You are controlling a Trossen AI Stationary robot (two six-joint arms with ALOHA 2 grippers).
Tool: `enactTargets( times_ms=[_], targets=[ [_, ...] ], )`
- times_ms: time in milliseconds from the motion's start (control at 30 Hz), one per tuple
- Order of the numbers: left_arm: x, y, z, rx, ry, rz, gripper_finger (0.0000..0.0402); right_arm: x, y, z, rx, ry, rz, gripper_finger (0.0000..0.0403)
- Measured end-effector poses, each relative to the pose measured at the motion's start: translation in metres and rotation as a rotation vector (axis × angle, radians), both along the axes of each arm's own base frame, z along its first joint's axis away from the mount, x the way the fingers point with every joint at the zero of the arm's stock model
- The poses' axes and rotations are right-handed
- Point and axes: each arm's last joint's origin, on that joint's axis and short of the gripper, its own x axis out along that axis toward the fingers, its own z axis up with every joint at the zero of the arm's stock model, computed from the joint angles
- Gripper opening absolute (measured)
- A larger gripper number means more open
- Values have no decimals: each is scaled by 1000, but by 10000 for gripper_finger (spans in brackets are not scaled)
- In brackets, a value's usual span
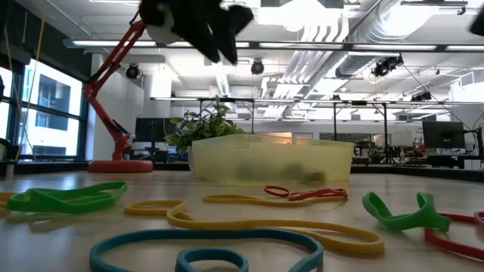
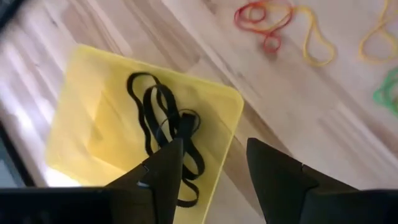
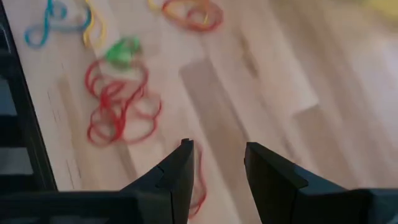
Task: Pick and place rubber bands into bin
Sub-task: Put the red rubber band into the transparent yellow bin
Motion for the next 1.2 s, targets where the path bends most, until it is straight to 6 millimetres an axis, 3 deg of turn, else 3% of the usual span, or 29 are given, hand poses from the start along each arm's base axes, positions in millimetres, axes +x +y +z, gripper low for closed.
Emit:
enactTargets(
  times_ms=[167,367,700,900,1200],
  targets=[
    [-12,-13,18,-8,-53,16,161,-12,24,-21,31,115,16,134],
    [-16,-20,25,-1,-76,36,161,-14,43,-41,72,179,2,159],
    [-16,-20,24,3,-75,52,161,0,46,-72,20,262,-49,237],
    [-16,-21,24,-19,-75,53,161,8,45,-85,10,288,-83,230],
    [-16,-21,24,-23,-74,51,161,4,44,-105,89,320,-202,216]
  ],
)
